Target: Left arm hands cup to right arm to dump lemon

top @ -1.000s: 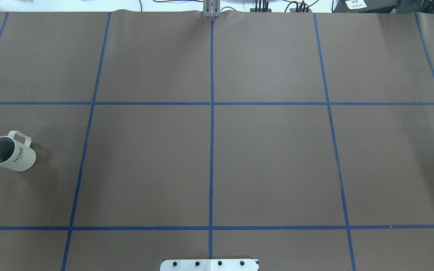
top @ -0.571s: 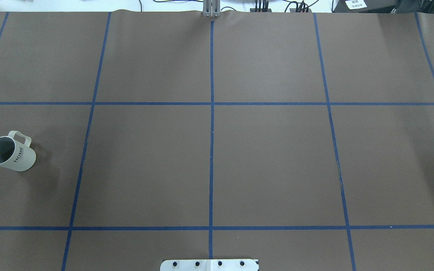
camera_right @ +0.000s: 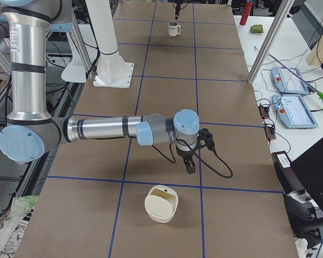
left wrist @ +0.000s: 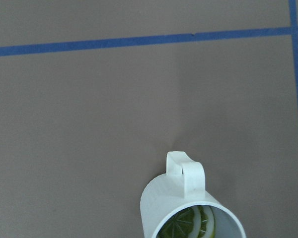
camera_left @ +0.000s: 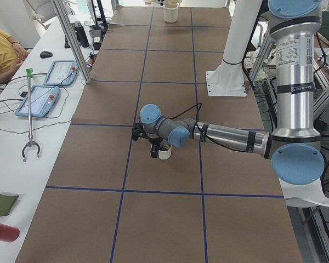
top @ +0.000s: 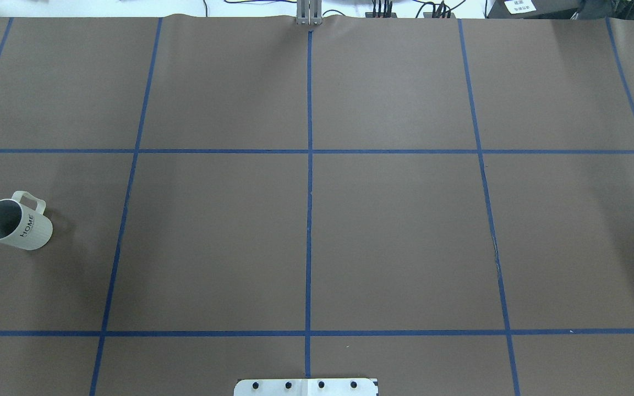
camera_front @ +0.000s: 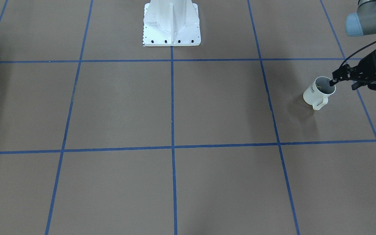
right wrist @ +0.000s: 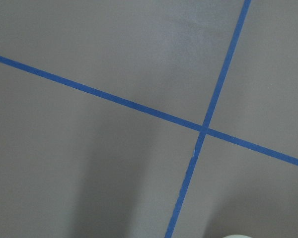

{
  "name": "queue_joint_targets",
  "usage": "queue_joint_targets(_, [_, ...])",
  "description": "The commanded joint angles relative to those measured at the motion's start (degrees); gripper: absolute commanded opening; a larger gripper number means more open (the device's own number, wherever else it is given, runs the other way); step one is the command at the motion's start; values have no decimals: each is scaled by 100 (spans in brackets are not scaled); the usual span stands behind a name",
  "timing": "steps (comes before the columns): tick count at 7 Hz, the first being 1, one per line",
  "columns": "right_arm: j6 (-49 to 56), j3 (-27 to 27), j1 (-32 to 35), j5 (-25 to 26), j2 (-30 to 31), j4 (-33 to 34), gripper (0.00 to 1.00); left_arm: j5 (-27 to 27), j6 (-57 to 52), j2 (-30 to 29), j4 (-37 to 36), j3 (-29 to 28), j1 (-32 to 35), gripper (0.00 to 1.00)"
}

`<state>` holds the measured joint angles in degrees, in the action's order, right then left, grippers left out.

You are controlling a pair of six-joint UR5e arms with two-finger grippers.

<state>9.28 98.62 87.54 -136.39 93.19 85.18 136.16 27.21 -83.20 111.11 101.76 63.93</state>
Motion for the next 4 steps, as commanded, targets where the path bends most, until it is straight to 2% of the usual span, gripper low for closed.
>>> queue_joint_targets(1, [3, -70, -9, -55, 15, -1, 99, -195, 48, 111, 244, -155, -319, 97])
queue_joint_targets(2, [3, -88, 0, -55, 6, -1, 99, -195, 57, 111, 244, -165, -398, 90])
queue_joint_targets(3, [3, -114, -9, -55, 6, -1, 99, -204, 31, 103, 253, -200, -408, 56])
queue_joint_targets(4, [3, -141, -9, -55, -11, -1, 99, -204, 30, 76, 253, -200, -408, 16])
